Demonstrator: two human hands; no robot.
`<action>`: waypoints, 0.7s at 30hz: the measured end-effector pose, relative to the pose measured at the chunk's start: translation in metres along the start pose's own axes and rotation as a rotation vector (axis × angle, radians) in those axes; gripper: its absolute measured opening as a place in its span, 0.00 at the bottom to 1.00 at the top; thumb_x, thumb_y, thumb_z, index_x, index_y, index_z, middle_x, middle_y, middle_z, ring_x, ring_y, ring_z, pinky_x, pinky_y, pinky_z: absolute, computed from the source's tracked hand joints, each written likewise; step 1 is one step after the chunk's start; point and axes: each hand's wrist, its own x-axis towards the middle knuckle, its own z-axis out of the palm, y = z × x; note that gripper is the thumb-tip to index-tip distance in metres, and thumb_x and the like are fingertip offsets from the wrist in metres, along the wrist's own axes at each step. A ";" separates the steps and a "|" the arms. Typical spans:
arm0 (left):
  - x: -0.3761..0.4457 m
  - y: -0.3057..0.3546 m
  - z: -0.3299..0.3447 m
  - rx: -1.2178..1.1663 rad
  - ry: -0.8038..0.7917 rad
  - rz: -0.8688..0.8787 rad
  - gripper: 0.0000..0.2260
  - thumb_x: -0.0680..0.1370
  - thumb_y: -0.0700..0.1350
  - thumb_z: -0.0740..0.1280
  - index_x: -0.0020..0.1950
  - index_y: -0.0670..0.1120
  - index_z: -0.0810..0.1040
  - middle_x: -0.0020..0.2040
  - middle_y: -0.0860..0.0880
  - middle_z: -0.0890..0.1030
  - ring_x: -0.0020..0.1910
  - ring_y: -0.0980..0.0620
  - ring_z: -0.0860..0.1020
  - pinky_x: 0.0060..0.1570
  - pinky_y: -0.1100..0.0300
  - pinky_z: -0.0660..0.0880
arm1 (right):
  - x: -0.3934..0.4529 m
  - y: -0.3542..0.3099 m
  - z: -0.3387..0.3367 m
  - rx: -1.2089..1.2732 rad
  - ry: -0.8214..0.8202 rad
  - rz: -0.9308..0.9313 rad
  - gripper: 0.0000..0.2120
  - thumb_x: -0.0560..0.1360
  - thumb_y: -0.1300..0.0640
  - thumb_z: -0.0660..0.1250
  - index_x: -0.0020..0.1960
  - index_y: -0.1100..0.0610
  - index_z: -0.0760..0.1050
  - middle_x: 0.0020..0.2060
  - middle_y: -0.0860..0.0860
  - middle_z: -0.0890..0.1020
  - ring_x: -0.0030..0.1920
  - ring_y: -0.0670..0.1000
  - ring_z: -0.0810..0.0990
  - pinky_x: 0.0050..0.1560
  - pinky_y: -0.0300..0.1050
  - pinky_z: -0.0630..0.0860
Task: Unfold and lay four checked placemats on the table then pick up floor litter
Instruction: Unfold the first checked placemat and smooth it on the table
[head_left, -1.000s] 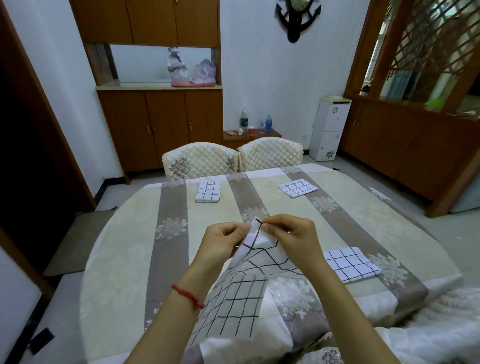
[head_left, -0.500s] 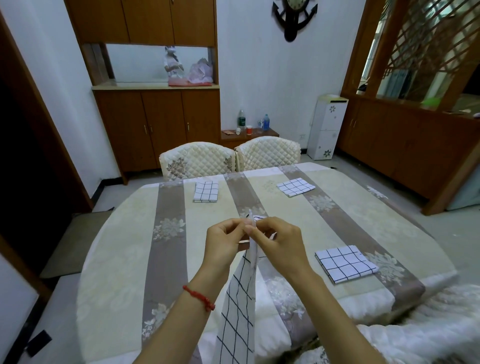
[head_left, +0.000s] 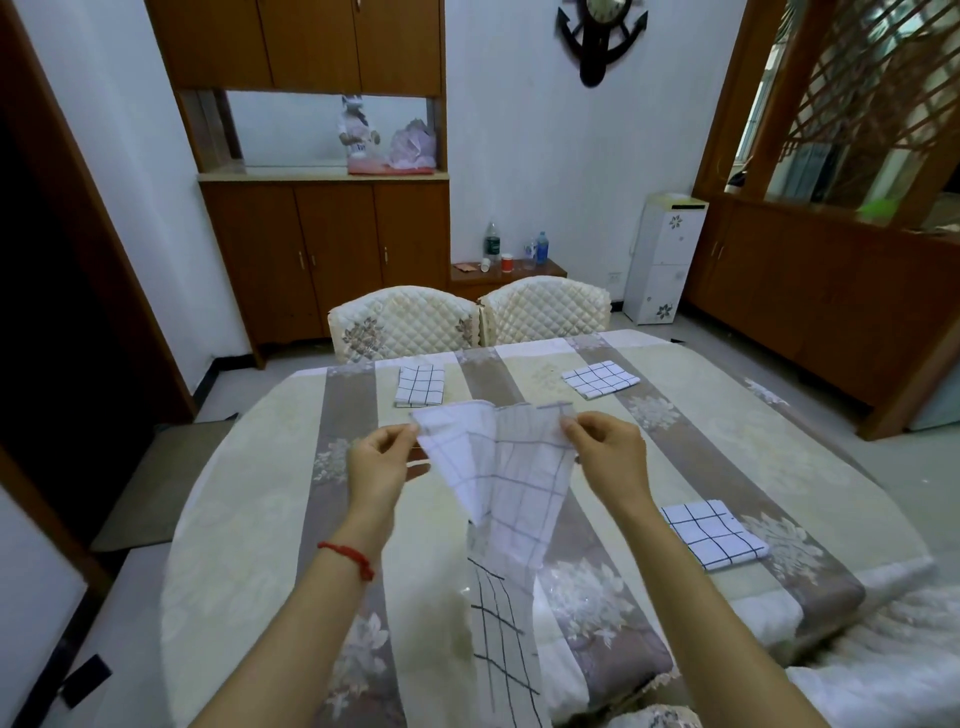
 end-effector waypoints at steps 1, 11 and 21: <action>0.010 0.000 -0.008 0.013 0.031 -0.001 0.07 0.76 0.38 0.64 0.39 0.40 0.77 0.37 0.44 0.79 0.35 0.48 0.77 0.27 0.69 0.77 | 0.010 0.003 -0.002 -0.015 0.022 0.017 0.09 0.72 0.60 0.67 0.34 0.58 0.77 0.26 0.47 0.76 0.32 0.50 0.72 0.42 0.52 0.76; 0.094 0.015 -0.057 0.113 0.231 -0.045 0.06 0.76 0.38 0.63 0.41 0.40 0.77 0.46 0.41 0.80 0.44 0.44 0.78 0.46 0.54 0.75 | 0.089 -0.004 0.009 -0.189 0.025 0.056 0.10 0.73 0.60 0.65 0.34 0.62 0.77 0.32 0.57 0.79 0.42 0.57 0.76 0.40 0.45 0.70; 0.156 0.060 -0.099 0.205 0.259 0.158 0.04 0.75 0.42 0.65 0.46 0.43 0.79 0.47 0.43 0.80 0.47 0.45 0.77 0.47 0.52 0.75 | 0.141 -0.027 0.017 -0.103 0.125 -0.037 0.08 0.73 0.58 0.67 0.43 0.63 0.80 0.42 0.59 0.83 0.45 0.57 0.78 0.47 0.47 0.72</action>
